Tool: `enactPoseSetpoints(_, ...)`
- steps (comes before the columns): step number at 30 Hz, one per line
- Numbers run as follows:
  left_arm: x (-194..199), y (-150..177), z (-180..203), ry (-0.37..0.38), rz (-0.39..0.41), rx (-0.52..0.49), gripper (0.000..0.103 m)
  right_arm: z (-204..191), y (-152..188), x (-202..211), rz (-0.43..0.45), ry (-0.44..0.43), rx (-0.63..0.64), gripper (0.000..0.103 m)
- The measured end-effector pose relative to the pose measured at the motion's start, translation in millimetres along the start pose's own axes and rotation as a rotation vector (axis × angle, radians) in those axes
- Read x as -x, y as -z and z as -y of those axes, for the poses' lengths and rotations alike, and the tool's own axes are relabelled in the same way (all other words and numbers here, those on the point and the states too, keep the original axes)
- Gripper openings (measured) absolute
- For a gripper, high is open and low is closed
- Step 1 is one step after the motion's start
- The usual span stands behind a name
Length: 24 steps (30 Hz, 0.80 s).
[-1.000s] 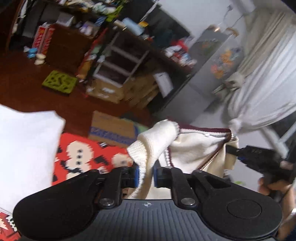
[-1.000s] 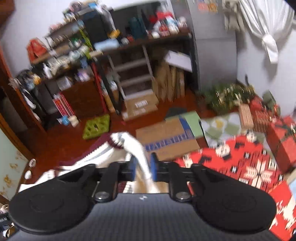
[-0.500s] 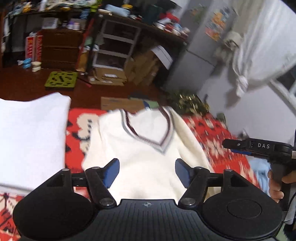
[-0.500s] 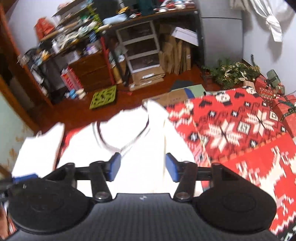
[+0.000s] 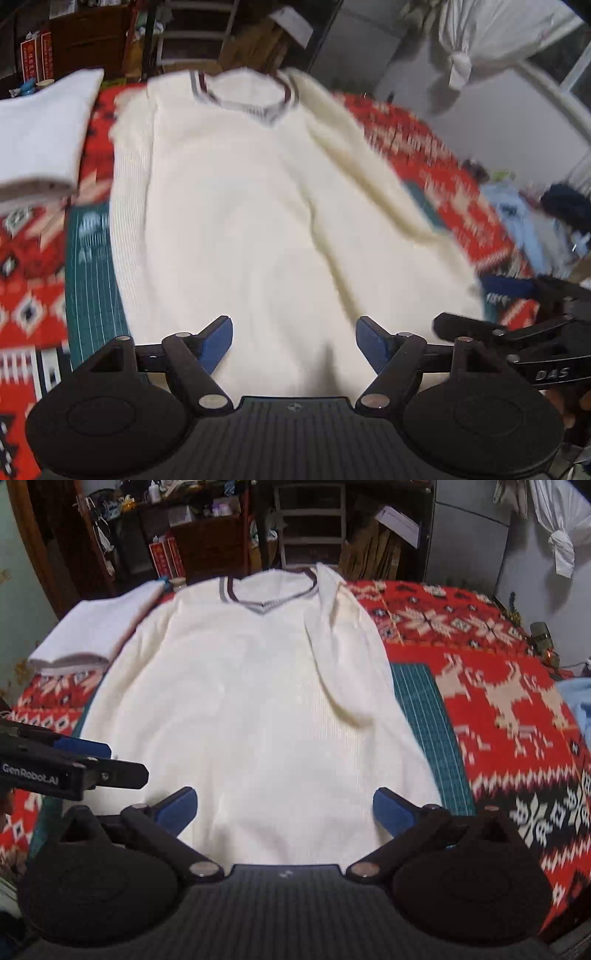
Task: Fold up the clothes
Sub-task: 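Lay the sweater flat on the mat and open both grippers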
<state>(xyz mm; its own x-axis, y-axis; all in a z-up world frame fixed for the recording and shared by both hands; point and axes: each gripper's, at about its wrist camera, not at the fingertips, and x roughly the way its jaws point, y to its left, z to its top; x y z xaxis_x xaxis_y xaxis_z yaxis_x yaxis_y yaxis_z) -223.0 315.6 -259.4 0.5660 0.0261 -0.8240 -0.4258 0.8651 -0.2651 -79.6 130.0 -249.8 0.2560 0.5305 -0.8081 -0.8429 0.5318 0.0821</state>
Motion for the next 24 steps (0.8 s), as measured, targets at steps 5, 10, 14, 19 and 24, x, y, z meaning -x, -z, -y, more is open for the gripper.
enactPoseSetpoints(5,-9.9,17.6,13.0,-0.078,0.002,-0.086,0.083,2.8,24.6,-21.1,-0.077,0.026,0.000,0.102)
enactPoseSetpoints(10,-16.3,23.8,30.2,-0.144,0.016,-0.188,0.091,2.7,31.2,-30.2,-0.098,0.049,0.023,0.103)
enactPoseSetpoints(14,-22.8,28.6,34.2,-0.212,0.001,-0.210,0.103,4.5,30.2,-27.3,-0.099,0.042,0.014,0.103)
enactPoseSetpoints(19,-25.0,26.8,35.4,-0.225,-0.017,-0.185,0.103,7.3,22.5,-32.1,-0.149,0.040,0.027,0.103)
enactPoseSetpoints(24,-29.2,19.2,39.4,-0.237,-0.077,-0.173,0.103,6.3,9.6,-39.6,-0.225,0.024,0.087,0.103)
